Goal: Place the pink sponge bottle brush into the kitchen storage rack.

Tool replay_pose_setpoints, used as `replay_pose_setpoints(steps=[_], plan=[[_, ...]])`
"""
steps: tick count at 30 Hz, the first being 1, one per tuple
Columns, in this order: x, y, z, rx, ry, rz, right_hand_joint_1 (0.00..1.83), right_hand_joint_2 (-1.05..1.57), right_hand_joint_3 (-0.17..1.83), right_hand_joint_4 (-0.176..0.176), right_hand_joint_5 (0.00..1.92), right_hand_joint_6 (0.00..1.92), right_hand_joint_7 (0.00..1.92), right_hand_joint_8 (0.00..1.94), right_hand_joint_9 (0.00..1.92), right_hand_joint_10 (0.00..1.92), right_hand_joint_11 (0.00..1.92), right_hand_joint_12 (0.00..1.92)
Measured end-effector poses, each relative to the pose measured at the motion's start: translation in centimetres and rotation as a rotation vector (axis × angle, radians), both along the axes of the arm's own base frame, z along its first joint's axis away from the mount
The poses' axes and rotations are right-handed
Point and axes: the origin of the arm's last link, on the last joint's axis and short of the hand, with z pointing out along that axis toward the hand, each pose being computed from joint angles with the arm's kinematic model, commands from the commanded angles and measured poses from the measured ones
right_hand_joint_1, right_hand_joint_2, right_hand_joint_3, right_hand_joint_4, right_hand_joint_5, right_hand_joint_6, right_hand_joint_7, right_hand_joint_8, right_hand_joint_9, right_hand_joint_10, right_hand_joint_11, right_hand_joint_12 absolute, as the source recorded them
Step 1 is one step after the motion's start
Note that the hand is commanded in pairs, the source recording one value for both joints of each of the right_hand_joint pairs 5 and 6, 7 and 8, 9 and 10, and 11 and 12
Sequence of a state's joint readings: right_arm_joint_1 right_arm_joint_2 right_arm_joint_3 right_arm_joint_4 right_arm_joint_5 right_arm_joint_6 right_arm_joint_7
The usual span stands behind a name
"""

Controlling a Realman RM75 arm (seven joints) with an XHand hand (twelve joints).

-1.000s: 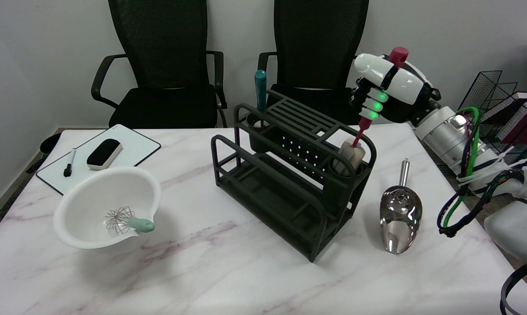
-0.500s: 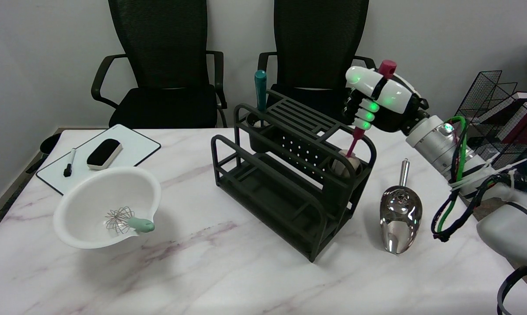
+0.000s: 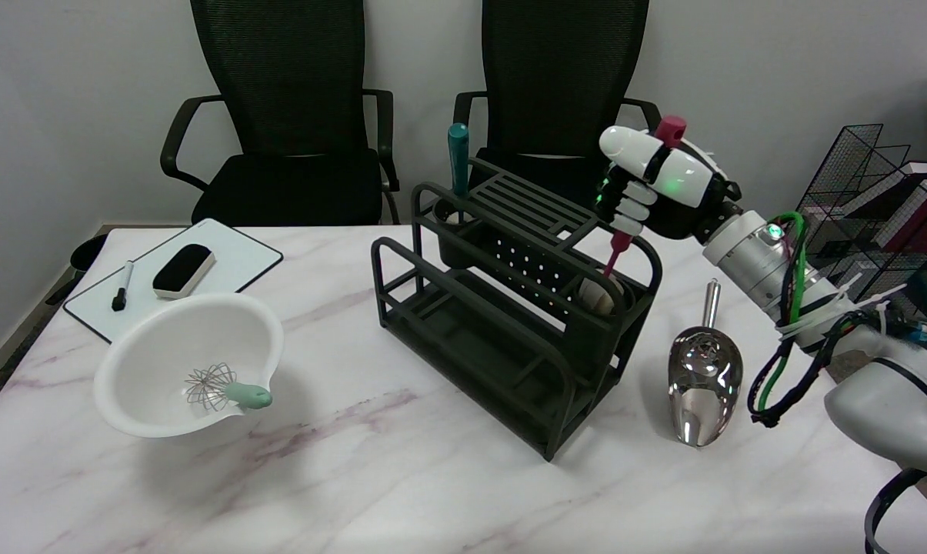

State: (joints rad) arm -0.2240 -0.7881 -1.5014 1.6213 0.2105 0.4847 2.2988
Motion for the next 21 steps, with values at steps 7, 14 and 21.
replay_pose_setpoints(steps=[7,14,21], plan=[[-0.45,-0.04,-0.04,0.012,-0.005,0.007,0.82,1.57,0.61,0.0,1.59,1.59,1.77,1.77,1.73,1.73,1.43,1.43],[-0.79,0.07,-0.1,0.024,-0.01,0.015,1.0,1.1,1.0,0.0,1.06,1.06,1.42,1.42,1.37,1.37,0.79,0.79],[-0.79,0.23,-0.16,0.038,-0.015,0.035,1.2,0.87,1.49,0.0,0.54,0.54,0.95,0.95,0.73,0.73,0.63,0.63]])
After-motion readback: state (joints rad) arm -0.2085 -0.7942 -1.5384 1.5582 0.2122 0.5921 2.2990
